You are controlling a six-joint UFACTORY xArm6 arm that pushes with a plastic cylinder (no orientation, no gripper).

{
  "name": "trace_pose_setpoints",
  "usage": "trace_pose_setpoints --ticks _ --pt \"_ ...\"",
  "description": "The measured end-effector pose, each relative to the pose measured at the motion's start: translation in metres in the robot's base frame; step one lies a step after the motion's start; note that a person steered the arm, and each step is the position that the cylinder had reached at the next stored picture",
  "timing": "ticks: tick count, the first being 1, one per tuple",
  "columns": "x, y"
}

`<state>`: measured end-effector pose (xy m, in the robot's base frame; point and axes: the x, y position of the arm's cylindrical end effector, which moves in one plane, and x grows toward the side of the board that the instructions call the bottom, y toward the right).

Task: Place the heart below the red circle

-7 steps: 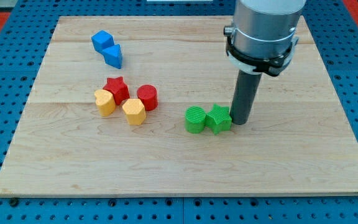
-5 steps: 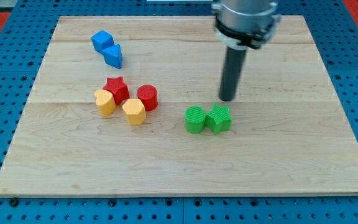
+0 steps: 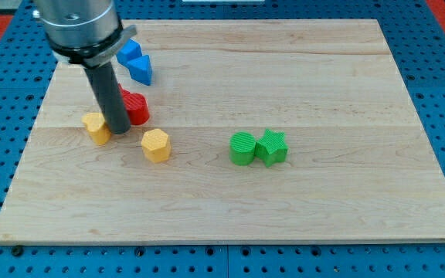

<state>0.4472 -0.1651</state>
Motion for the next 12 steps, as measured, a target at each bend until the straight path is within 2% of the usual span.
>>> trace_pose_setpoints --ticks 2,4,5,6,7,8,9,10,11,12 --pt "-0.038 -0.036" --pt "-0.028 -0.101" --pt "0.019 -0.045" --pt "0.040 -0.020" --pt "0.053 -0.032" --pt "0.066 0.008" --pt "0.064 0.009" --pt "0.062 -0.024" --pt "0.030 -0.013" --pt "0.050 0.018"
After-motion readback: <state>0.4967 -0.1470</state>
